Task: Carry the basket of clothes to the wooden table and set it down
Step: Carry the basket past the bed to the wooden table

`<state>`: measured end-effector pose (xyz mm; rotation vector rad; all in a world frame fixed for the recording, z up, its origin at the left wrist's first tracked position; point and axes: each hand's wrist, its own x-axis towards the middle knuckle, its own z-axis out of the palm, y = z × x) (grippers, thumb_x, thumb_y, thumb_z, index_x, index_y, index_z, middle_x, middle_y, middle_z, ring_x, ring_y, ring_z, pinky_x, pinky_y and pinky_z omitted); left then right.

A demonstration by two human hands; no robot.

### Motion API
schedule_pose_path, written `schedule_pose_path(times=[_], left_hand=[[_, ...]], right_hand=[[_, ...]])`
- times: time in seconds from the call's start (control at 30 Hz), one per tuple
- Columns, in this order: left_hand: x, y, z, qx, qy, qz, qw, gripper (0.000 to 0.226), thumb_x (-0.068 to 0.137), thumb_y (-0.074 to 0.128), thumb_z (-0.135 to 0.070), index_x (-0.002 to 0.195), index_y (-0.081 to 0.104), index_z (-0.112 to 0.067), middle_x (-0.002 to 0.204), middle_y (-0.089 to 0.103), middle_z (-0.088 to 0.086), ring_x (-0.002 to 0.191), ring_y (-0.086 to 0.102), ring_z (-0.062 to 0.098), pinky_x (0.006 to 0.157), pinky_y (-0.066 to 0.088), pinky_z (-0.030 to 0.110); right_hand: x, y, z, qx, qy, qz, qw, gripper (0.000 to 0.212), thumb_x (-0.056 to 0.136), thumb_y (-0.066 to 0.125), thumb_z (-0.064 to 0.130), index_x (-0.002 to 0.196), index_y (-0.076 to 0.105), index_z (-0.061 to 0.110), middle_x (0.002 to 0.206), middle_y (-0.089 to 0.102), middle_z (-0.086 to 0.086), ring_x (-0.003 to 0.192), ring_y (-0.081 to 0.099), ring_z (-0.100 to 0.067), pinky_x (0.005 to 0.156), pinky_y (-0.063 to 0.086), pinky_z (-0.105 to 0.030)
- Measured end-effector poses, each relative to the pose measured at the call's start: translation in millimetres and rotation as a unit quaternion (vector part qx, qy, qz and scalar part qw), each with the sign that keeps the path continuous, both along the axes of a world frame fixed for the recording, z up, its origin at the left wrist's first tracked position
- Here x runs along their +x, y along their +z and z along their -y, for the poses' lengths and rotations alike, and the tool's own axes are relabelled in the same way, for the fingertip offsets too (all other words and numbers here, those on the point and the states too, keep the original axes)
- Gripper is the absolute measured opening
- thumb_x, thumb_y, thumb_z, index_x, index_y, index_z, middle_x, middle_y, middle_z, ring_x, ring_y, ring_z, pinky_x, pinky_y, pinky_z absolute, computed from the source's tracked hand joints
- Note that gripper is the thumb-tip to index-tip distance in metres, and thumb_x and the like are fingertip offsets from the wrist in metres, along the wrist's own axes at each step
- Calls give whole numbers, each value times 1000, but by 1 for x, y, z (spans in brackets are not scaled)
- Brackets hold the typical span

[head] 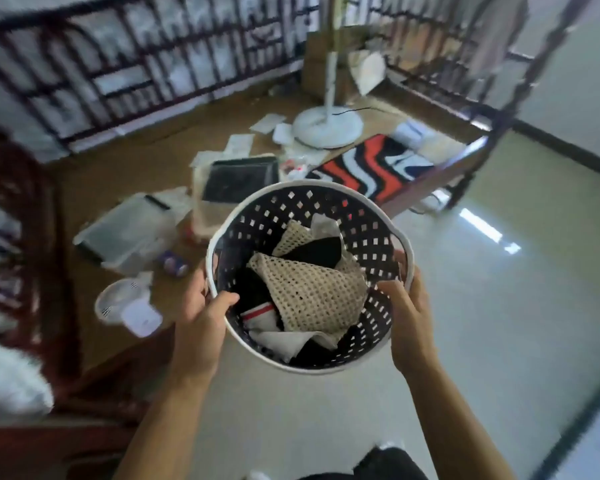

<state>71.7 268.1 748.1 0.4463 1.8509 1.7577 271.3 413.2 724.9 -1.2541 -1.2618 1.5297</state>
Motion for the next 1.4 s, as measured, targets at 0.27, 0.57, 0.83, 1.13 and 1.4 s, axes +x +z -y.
schedule_pose_path(times=[0.27, 0.57, 0.83, 1.13, 1.4], left_hand=[[144, 5, -201, 31, -133, 59, 989, 53, 91, 46, 14, 124, 70, -21, 102, 81, -3, 95, 76, 14, 78, 62, 23], [258, 16, -374, 51, -210, 76, 973, 64, 90, 48, 14, 139, 64, -23, 129, 75, 8, 117, 73, 23, 96, 59, 32], [324, 0, -570, 57, -286, 118, 949, 66, 91, 43, 16, 140, 62, -23, 136, 71, 15, 125, 68, 34, 91, 62, 33], [451, 10, -810, 27, -429, 86, 899, 71, 86, 47, 16, 145, 58, -24, 129, 73, 10, 117, 70, 27, 84, 62, 34], [575, -6, -989, 5, -438, 83, 895, 80, 84, 40, 25, 150, 52, -19, 142, 62, 24, 127, 63, 41, 99, 58, 45]], right_hand=[[173, -3, -140, -11, -131, -30, 991, 46, 76, 60, 26, 118, 63, 45, 123, 70, 1, 123, 65, -29, 107, 54, -57], [290, 0, -281, -14, -206, -62, 976, 65, 76, 59, 26, 142, 57, 25, 129, 70, -5, 127, 65, -33, 104, 57, -53], [363, -10, -443, 7, -255, -32, 966, 74, 74, 63, 35, 147, 53, 23, 135, 67, -11, 128, 65, -35, 99, 60, -52], [496, 12, -609, 14, -377, -50, 925, 71, 78, 59, 30, 148, 49, 26, 140, 62, -9, 129, 64, -35, 100, 59, -56], [614, -5, -791, 2, -379, -73, 922, 62, 80, 60, 31, 141, 52, 34, 144, 61, -8, 134, 61, -32, 108, 55, -59]])
